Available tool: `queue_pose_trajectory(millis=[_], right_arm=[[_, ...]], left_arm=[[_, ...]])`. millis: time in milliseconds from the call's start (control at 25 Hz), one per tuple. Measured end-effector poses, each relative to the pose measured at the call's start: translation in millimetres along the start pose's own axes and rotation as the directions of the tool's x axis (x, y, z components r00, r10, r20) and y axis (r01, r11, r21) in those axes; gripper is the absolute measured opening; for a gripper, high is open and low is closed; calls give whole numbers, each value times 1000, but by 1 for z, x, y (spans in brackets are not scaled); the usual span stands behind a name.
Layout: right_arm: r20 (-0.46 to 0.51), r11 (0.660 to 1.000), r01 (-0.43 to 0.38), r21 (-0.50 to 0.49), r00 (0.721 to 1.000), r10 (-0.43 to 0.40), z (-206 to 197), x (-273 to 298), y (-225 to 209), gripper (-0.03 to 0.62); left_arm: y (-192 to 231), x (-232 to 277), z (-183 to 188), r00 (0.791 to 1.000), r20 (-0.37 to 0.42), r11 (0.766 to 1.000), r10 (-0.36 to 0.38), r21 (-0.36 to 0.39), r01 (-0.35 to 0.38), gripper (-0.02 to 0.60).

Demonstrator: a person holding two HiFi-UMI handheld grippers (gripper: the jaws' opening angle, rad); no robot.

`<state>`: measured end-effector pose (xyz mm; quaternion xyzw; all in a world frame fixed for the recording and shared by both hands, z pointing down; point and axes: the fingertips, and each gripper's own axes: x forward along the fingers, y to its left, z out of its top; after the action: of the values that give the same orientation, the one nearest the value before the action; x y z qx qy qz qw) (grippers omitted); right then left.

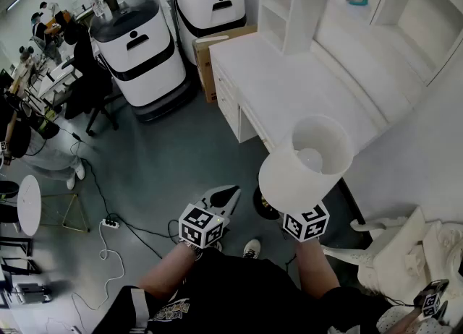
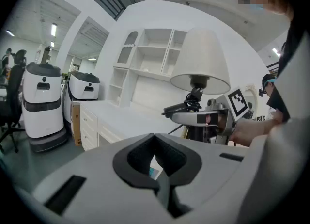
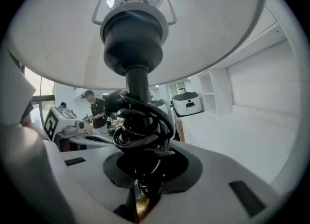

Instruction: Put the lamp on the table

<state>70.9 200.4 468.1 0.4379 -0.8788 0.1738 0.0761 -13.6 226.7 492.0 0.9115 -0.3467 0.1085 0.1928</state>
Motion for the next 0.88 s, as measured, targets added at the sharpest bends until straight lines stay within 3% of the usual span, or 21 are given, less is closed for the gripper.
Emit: queue_pose_trajectory(millis=[880], right_arm=[[13, 999, -31, 13, 999, 31, 4, 23, 3, 91]], left_arm=[[23, -5, -2, 999, -18, 999, 30, -14, -31, 6]])
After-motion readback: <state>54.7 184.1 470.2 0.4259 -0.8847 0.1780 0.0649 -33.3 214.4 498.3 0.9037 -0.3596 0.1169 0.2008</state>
